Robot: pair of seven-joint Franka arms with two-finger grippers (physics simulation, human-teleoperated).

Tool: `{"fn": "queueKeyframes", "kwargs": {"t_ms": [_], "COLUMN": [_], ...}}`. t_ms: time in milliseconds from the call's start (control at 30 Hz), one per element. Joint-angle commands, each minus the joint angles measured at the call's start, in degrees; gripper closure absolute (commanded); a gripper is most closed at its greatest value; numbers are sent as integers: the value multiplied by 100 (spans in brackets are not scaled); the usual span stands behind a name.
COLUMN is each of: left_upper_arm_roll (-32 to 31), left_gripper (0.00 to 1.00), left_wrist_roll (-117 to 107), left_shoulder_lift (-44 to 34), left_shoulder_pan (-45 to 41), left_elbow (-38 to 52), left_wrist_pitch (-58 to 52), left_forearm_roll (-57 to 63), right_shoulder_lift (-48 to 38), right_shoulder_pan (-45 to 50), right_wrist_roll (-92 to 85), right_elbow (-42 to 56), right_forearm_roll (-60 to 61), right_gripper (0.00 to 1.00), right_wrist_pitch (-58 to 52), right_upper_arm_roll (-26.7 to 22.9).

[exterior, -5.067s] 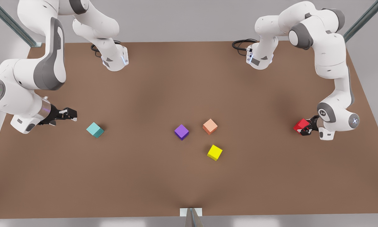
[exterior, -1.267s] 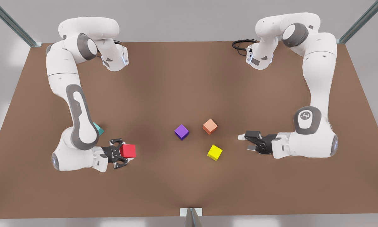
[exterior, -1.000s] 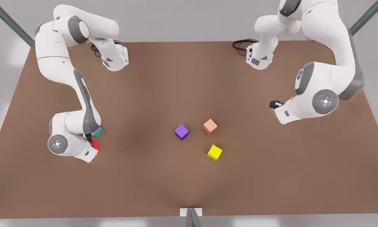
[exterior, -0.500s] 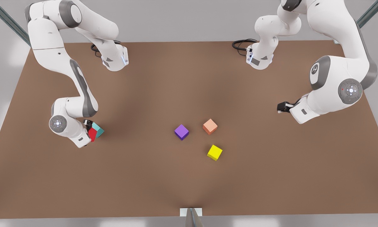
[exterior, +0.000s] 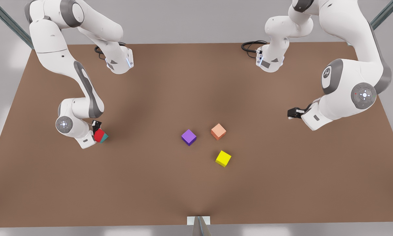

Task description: Pick up red wooden cube and pass to hand red wooden cube and place in blue wooden cube

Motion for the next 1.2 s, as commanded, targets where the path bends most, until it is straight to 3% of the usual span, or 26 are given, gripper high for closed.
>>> {"fn": "queueKeyframes", "kwargs": {"t_ms": [0,33,600,867,933,1000,1067,1167], "left_upper_arm_roll": [-2,-2,-2,-11,-11,-11,-46,-46], "left_gripper": [0,0,0,0,0,0,0,0], "left_wrist_roll": [-314,-305,-323,-323,-314,-305,-305,-305], "left_shoulder_lift": [-4,-4,-4,31,31,23,-4,5], "left_shoulder_pan": [0,9,-9,-35,-35,-9,-26,-17], "left_elbow": [0,0,9,9,9,18,26,35], "left_wrist_pitch": [-41,-41,-155,-173,-252,-445,-463,-454], "left_forearm_roll": [3,3,3,-6,-6,-23,-6,-6], "right_shoulder_lift": [-1,-1,-247,-660,-669,-634,-546,-467], "right_shoulder_pan": [-5,-5,13,57,126,136,258,153], "right_wrist_roll": [691,691,629,761,1629,3967,6692,6887], "right_elbow": [-12,-12,6,647,1165,1860,2308,3661], "right_forearm_roll": [-18,-18,456,931,931,940,1019,923], "right_gripper": [8,0,0,0,0,0,0,0], "right_wrist_pitch": [160,160,-226,-1359,-1869,-2854,-3074,-4523], "right_upper_arm_roll": [-4,-4,92,391,523,523,523,409]}}
